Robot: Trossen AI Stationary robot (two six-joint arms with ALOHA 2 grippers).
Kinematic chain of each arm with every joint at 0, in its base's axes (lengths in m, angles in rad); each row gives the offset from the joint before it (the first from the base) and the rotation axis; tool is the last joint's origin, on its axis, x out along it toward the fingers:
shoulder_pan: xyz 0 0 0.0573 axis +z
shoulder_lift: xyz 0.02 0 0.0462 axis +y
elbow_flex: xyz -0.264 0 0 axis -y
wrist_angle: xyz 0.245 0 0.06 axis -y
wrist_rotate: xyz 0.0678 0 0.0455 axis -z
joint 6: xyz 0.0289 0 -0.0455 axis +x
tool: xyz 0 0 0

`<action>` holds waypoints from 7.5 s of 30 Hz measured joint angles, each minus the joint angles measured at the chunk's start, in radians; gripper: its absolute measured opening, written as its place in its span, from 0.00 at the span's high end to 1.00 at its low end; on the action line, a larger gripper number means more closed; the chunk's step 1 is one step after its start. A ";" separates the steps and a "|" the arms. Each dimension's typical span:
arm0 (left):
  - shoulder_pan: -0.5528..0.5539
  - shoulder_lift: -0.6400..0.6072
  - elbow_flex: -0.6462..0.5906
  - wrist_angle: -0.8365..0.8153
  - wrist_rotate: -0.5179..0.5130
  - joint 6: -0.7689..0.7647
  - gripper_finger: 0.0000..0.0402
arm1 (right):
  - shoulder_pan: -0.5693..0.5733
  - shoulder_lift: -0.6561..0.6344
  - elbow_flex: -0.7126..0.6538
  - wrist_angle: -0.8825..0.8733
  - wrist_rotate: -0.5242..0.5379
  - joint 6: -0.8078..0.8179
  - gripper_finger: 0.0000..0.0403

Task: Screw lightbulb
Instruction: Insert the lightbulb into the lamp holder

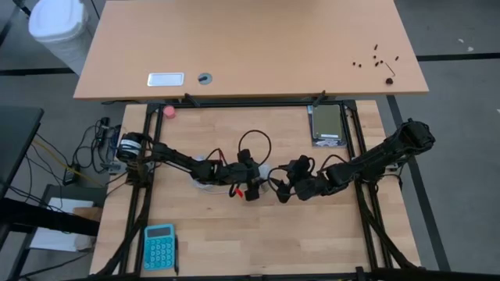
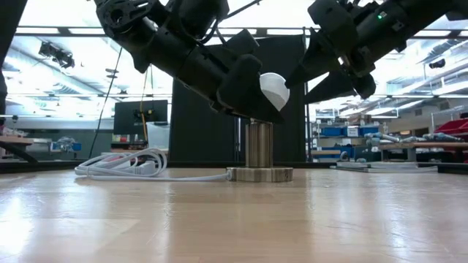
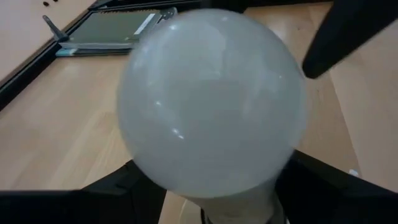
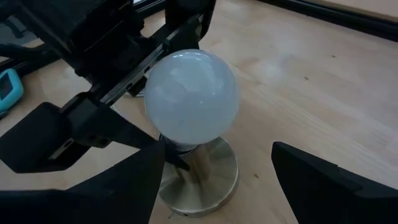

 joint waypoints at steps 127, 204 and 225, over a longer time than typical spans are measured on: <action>-0.062 0.289 -0.156 0.689 -0.114 0.021 0.53 | 0.045 -0.016 0.001 -0.114 -0.174 -0.034 0.23; -0.060 0.290 -0.159 0.672 -0.108 -0.013 0.53 | -0.070 0.081 -0.002 0.059 -0.191 -0.340 0.23; -0.052 0.291 -0.162 0.690 0.025 0.055 0.53 | -0.250 0.135 -0.196 0.631 -0.583 -0.599 0.23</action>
